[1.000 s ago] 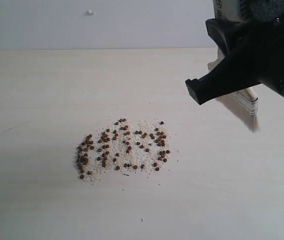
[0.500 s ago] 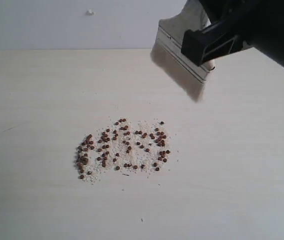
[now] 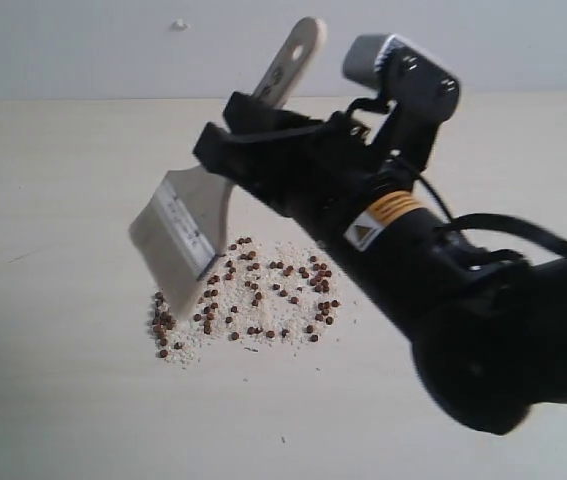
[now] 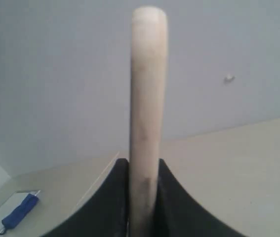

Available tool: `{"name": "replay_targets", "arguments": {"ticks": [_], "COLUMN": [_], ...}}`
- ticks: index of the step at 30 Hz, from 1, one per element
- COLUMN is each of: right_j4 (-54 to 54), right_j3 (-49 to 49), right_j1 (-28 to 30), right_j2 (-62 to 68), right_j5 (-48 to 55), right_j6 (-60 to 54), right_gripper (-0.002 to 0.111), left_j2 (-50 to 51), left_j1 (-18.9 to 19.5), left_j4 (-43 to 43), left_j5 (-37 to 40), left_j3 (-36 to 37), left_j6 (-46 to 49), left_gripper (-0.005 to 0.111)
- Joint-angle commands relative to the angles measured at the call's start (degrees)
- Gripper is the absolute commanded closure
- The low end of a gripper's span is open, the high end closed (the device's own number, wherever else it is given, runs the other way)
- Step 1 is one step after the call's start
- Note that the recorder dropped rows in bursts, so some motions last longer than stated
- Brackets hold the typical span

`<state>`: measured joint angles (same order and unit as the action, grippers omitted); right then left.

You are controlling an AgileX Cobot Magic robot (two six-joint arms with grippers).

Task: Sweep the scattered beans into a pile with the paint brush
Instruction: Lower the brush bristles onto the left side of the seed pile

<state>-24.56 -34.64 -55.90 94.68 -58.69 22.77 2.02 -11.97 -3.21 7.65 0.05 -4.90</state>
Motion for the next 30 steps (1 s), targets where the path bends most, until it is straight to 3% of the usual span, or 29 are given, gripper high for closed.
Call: {"name": "replay_targets", "arguments": {"ticks": [1,7,14,20,30], "right_j4": [-0.79,-1.25,-11.14,-13.02,-15.05], "right_j3": [-6.56,-13.14,-17.22,-17.77,-17.77], "right_j1": [-1.99,-2.86,-5.4,-5.4,-5.4], "right_j2": [9.09,17.12,20.18,20.18,20.54], "right_j5": [-3.08,-1.55,5.03,5.96,6.51], "right_j6": [3.29,3.97,-2.9,-9.47,-9.59], "right_gripper": [0.108,0.108,0.108,0.108,0.108], "left_j2": [-0.4,-0.4,-0.4,-0.4,-0.4], "left_j1": [0.08,0.08,0.08,0.08,0.08], "left_j4": [-0.45,-0.45,-0.45,-0.45,-0.45], "left_j5": [-0.03,-0.03,-0.03,-0.03,-0.03], "left_j3": [-0.05,-0.05,-0.05,-0.05,-0.05], "left_j6": [0.2,0.2,0.2,0.2,0.2], "left_gripper": [0.107,0.107,0.107,0.107,0.107]}}
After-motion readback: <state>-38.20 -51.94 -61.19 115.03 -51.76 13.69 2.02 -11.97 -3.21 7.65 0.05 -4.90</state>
